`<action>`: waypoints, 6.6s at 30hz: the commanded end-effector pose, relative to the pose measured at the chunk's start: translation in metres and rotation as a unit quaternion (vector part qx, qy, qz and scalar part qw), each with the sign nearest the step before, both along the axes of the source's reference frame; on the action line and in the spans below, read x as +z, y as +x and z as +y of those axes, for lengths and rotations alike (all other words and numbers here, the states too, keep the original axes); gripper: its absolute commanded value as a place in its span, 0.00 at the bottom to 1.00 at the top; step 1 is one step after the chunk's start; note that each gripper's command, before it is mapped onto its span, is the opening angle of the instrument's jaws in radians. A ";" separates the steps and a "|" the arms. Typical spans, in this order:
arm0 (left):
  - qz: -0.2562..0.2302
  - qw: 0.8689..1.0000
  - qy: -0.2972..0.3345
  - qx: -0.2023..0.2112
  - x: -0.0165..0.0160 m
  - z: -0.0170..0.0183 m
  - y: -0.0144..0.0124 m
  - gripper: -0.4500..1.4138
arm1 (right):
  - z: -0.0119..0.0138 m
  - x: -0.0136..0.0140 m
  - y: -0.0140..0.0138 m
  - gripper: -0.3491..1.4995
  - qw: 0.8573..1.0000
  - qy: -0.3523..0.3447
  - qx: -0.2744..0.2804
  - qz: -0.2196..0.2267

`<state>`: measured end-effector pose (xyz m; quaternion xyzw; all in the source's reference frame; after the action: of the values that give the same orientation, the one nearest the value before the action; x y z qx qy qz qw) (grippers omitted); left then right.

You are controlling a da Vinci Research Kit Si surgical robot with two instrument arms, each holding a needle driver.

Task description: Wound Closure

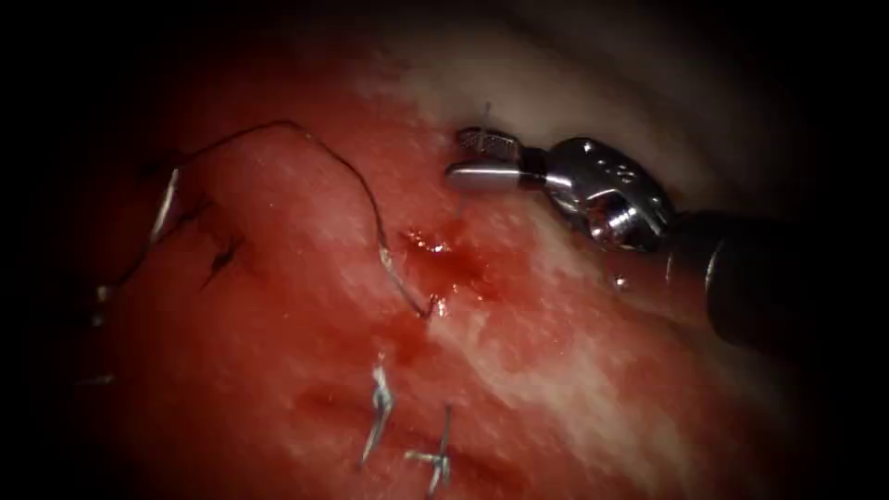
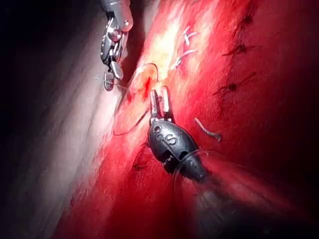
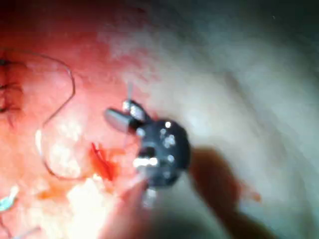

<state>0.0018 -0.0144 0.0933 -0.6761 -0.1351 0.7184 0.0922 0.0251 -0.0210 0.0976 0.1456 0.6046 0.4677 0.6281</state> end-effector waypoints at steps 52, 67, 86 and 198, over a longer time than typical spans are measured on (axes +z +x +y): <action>0.322 0.854 0.312 -0.264 0.0125 0.0086 -0.0063 0.35 | -0.0007 -0.0038 -0.0031 0.99 0.971 -0.191 -0.037 -0.139; 0.415 0.831 0.326 -0.172 0.0120 0.0082 -0.0068 0.16 | -0.0013 -0.0034 -0.0018 0.99 0.970 -0.191 -0.041 -0.146; 0.308 0.917 0.220 -0.126 0.0077 0.0081 -0.0097 0.00 | -0.0060 -0.0016 -0.0003 0.87 0.975 -0.143 -0.132 -0.109; 0.355 0.935 0.009 -0.023 0.0115 0.0047 -0.0215 0.00 | -0.0041 0.0002 -0.0014 0.58 0.979 0.047 0.157 -0.120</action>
<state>-0.0192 -0.0099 0.1044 -0.3785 -0.0851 0.9083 0.1564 0.0229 -0.0251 0.0970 0.0218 0.5145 0.6056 0.6066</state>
